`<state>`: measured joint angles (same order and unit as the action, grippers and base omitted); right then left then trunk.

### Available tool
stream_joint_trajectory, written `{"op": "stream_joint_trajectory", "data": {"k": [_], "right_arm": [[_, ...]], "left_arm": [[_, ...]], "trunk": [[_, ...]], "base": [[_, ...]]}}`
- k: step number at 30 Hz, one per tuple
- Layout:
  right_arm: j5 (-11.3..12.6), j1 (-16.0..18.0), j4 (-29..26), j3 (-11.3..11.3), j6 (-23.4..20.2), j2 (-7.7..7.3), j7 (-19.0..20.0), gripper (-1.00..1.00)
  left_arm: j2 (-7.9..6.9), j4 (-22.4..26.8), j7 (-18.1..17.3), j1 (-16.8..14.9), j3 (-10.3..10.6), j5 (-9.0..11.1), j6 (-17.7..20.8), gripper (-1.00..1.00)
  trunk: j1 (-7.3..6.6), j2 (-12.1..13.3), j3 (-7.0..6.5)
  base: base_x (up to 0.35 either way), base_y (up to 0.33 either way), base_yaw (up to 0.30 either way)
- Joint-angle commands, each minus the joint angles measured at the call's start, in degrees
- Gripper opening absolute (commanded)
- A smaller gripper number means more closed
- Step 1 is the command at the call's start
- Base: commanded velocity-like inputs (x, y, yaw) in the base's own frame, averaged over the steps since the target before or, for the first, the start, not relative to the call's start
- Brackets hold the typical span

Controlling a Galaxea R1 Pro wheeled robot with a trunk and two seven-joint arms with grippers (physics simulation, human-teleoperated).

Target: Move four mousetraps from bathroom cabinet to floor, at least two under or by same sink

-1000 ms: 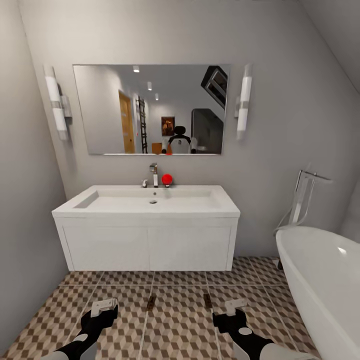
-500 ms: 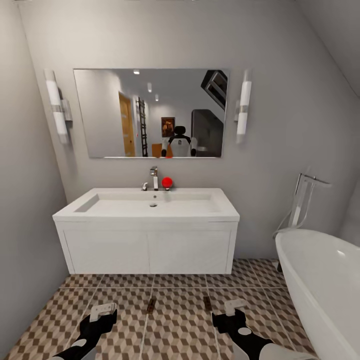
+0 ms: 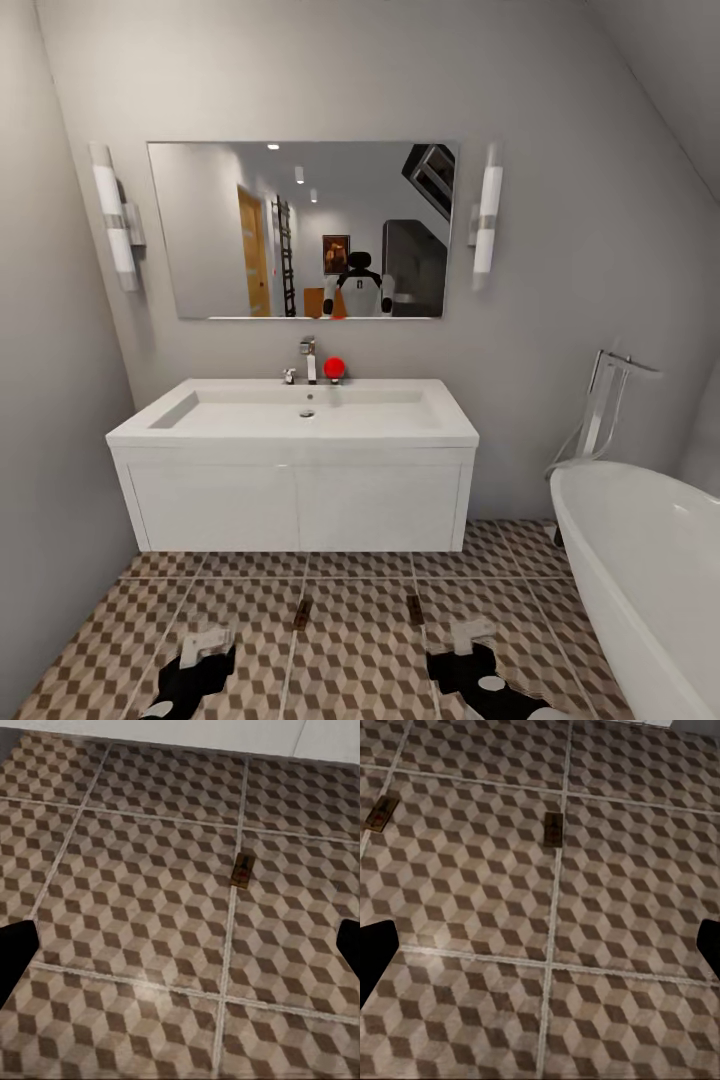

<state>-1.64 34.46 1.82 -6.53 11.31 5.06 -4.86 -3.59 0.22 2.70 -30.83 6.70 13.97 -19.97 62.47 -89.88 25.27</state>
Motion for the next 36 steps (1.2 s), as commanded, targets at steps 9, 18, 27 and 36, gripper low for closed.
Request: {"op": "stream_joint_trajectory", "data": {"k": [9, 18, 27, 36], "right_arm": [[-0.6, -2.9, 0.0, -0.5, -0.6, -0.42, -0.1, 1.00], [-0.7, -5.8, -0.1, -0.6, -1.0, -0.48, 0.1, 1.00], [-0.7, -8.7, -0.1, -0.6, -1.0, -0.49, 0.1, 1.00], [-0.7, -11.6, -0.1, -0.6, -1.1, -0.49, 0.0, 1.00]], "left_arm": [[-0.15, 0.1, 0.4, 2.9, 0.5, 0.3, 2.7, 1.00], [-0.18, 0.2, 0.7, 4.3, 0.6, 0.0, 5.6, 1.00], [-0.19, 0.2, 0.7, 4.4, 0.6, 0.1, 8.5, 1.00], [-0.19, 0.2, 0.7, 4.4, 0.5, 0.3, 9.7, 1.00]], "trunk": [[0.00, 0.0, 0.06], [0.00, 0.0, 0.06], [0.00, 0.0, 0.06], [0.00, 0.0, 0.06]], "base": [[0.000, 0.000, 0.000], [0.000, 0.000, 0.000], [-0.100, 0.000, 0.000], [-0.296, 0.000, 0.000]]}}
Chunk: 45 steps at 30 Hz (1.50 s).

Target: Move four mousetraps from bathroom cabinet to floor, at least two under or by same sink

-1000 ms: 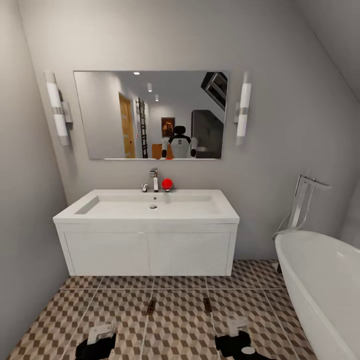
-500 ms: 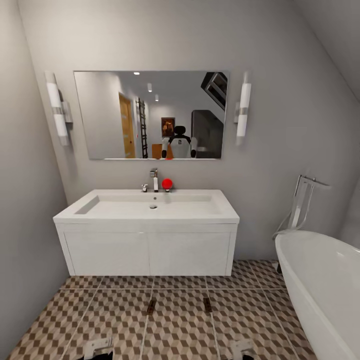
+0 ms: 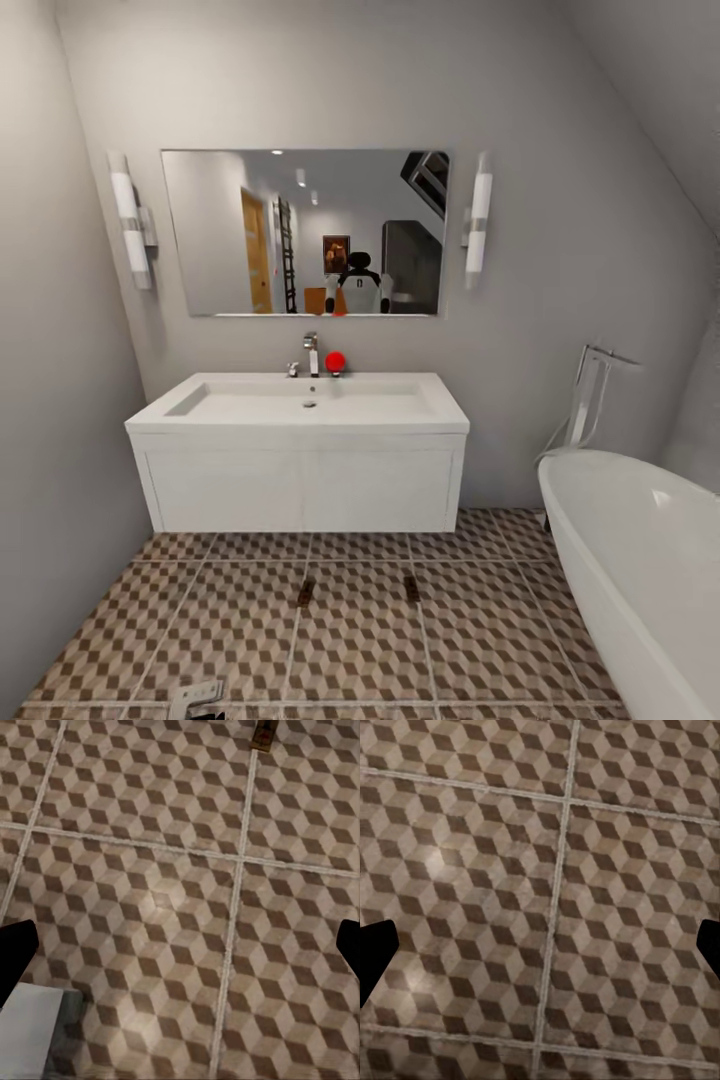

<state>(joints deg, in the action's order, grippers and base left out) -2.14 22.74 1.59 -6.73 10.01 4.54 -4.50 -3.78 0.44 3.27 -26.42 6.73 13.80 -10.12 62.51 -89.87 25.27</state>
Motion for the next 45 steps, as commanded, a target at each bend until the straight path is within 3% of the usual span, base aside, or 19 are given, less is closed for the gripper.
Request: {"op": "stream_joint_trajectory", "data": {"k": [1, 17, 45], "right_arm": [[-0.2, -0.3, 0.2, -0.4, 0.2, 0.03, -0.4, 1.00], [-0.2, -5.4, 0.2, -0.4, 0.1, 0.03, -0.4, 1.00], [-0.2, -5.4, 0.2, -0.4, 0.1, 0.14, -0.3, 1.00]], "left_arm": [[0.00, 0.0, 0.1, 0.0, 0.5, 0.4, -0.1, 1.00], [0.00, -0.1, 0.2, 0.0, 0.5, 0.5, -0.1, 1.00], [0.00, -0.1, 0.2, 0.0, 0.5, 0.5, 0.1, 1.00]], "trunk": [[-0.04, 0.0, 0.06], [-0.04, 0.0, 0.06], [-0.04, 0.0, 0.06]], "base": [[-0.324, 0.000, 0.000], [-0.332, 0.000, 0.000], [-0.335, 0.000, 0.000]]}}
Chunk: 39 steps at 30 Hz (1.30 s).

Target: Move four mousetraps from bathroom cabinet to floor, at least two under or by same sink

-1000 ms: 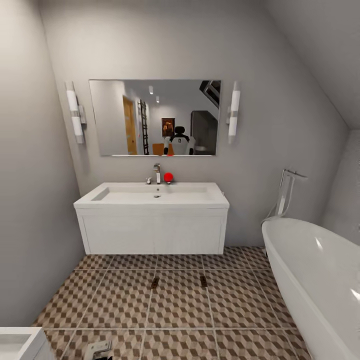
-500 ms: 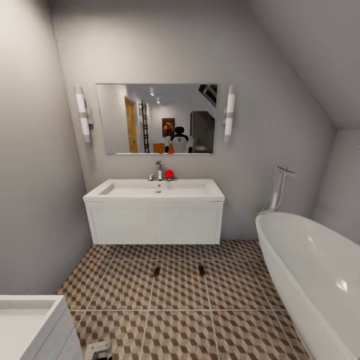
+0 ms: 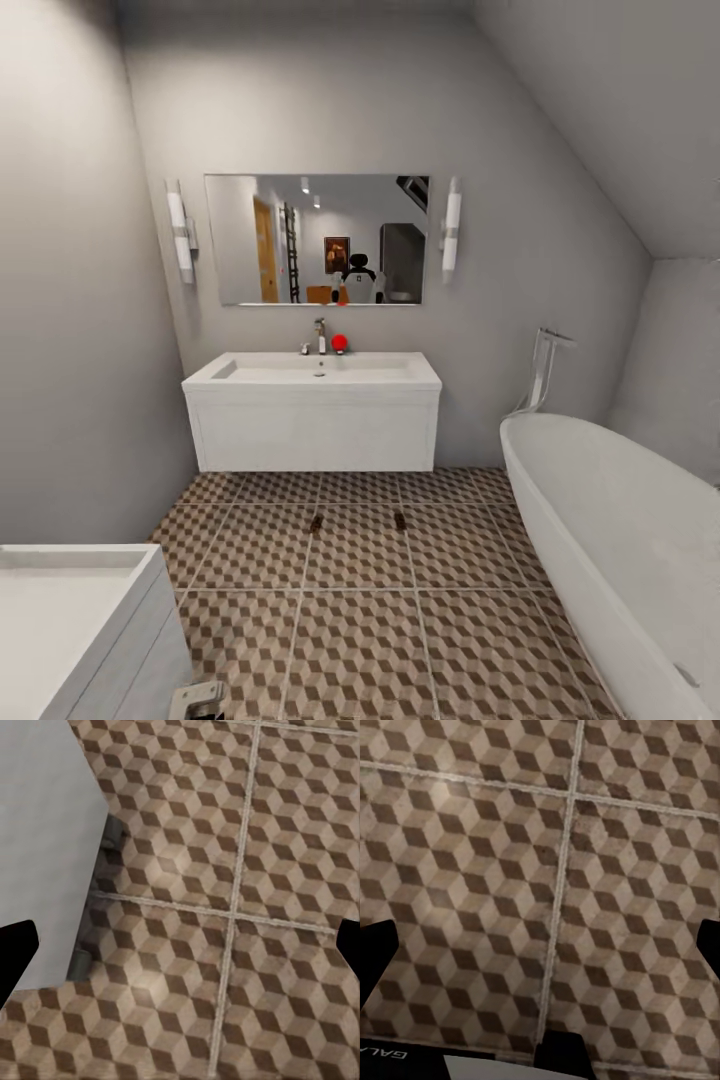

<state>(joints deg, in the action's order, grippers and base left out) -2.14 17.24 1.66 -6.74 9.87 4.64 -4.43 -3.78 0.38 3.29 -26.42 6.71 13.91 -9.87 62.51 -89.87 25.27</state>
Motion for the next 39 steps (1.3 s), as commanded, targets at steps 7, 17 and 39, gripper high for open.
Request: {"op": "stream_joint_trajectory", "data": {"k": [7, 17, 39], "right_arm": [[-0.2, 0.1, 0.2, -0.4, 0.2, 0.09, -0.3, 1.00], [-0.2, 0.1, 0.2, -0.4, 0.2, 0.13, -0.4, 1.00], [-0.1, 0.1, 0.2, -0.4, 0.2, 0.21, -0.7, 1.00]], "left_arm": [[0.00, 0.0, 0.1, 0.0, 0.5, 0.5, -0.2, 1.00], [0.00, 0.0, 0.1, 0.0, 0.5, 0.6, -0.1, 1.00], [0.02, 0.0, 0.2, 0.0, 0.5, 0.6, 0.1, 1.00]], "trunk": [[-0.04, 0.0, 0.06], [-0.04, 0.0, 0.06], [-0.04, 0.0, 0.06]], "base": [[-0.335, 0.000, 0.000], [-0.335, 0.000, 0.049], [-0.335, 0.000, 0.256]]}}
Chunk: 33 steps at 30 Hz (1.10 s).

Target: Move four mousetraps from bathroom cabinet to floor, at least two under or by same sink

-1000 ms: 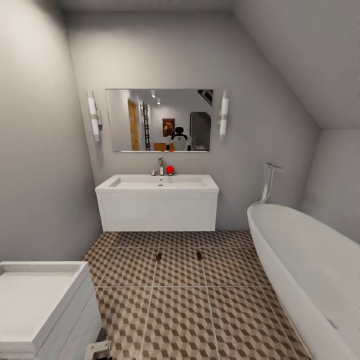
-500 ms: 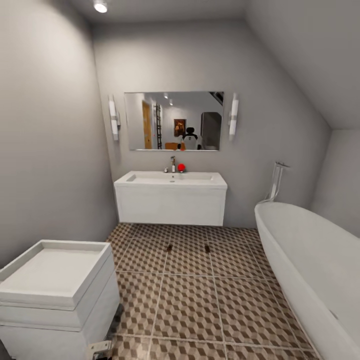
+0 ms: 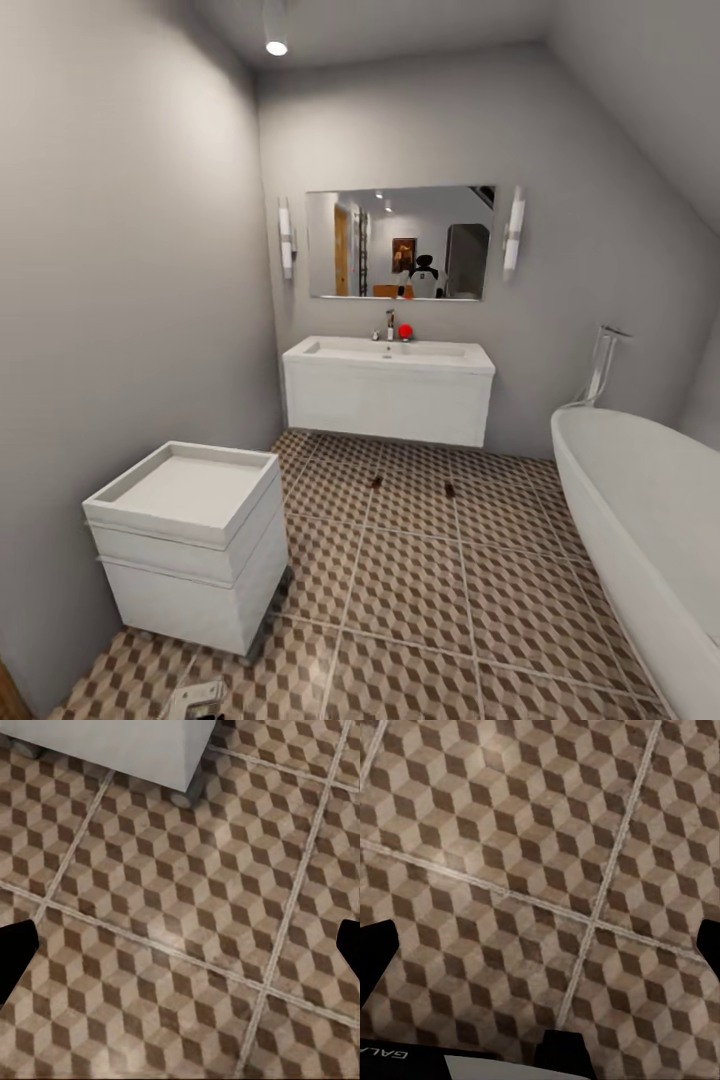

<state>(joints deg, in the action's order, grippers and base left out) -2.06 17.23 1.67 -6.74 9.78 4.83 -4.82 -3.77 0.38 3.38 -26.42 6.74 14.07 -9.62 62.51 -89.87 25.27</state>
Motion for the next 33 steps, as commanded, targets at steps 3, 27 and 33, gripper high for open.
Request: {"op": "stream_joint_trajectory", "data": {"k": [3, 27, 33], "right_arm": [[-0.2, 0.0, 0.2, -0.4, 0.2, 0.05, -0.3, 1.00], [-0.2, 0.1, 0.2, -0.4, 0.2, 0.12, -0.3, 1.00], [-0.2, 0.1, 0.2, -0.4, 0.2, 0.10, -0.3, 1.00]], "left_arm": [[0.00, 0.0, 0.1, 0.0, 0.5, 0.4, -0.1, 1.00], [-0.01, 0.0, 0.1, 0.0, 0.5, 0.3, 0.0, 1.00], [-0.01, 0.0, 0.1, 0.0, 0.5, 0.3, 0.0, 1.00]], "trunk": [[-0.04, 0.0, 0.06], [-0.04, 0.0, 0.06], [-0.04, 0.0, 0.06]], "base": [[-0.332, 0.000, 0.277], [-0.085, 0.000, 0.278], [-0.001, 0.000, 0.278]]}}
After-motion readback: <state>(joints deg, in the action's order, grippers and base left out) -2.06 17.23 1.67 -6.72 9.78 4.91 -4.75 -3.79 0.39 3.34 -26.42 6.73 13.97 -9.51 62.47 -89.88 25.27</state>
